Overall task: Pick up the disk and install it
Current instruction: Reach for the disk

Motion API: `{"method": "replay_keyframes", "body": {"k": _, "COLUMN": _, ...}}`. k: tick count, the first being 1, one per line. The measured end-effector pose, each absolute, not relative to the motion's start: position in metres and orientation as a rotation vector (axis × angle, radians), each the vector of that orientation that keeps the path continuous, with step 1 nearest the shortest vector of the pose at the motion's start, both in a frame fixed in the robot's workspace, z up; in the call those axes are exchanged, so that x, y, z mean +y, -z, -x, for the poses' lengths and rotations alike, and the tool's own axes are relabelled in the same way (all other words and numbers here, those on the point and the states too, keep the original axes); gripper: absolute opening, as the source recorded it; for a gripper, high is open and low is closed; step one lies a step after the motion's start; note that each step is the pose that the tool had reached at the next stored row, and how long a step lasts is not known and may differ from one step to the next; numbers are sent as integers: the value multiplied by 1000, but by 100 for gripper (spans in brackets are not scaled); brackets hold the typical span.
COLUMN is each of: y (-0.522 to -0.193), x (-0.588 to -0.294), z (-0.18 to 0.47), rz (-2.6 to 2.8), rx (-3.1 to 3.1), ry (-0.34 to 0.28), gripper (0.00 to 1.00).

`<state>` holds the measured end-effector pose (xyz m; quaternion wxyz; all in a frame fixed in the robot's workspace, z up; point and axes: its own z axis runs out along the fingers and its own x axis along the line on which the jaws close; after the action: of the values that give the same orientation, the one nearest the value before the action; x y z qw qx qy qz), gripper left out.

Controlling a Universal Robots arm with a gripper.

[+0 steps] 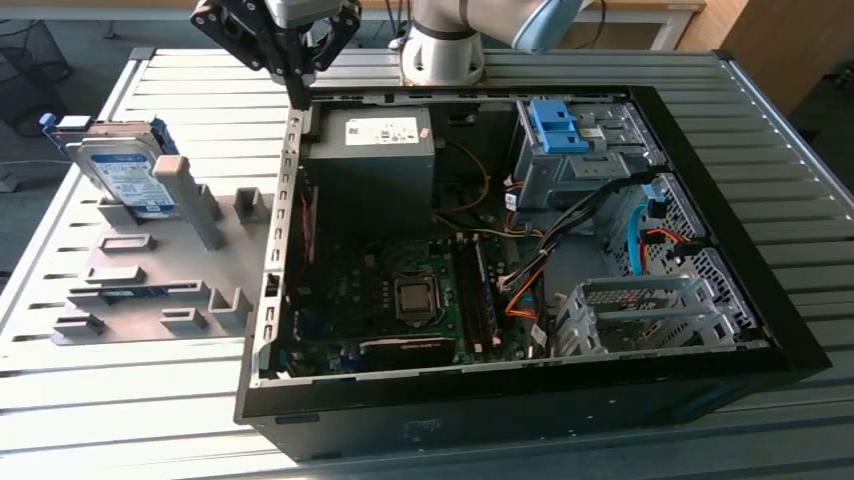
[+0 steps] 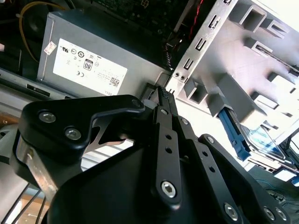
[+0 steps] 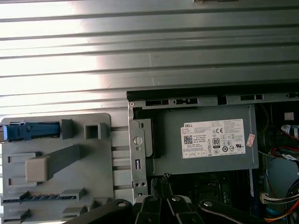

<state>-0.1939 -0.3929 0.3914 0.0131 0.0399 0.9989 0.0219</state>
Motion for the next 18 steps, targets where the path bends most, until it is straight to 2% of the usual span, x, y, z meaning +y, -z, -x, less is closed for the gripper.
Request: {"method": "replay_keyframes", "body": {"k": 18, "y": -391, "x": -392, "z": 212, "rz": -124, "rx": 3113, "ry": -68, "gripper": 11}}
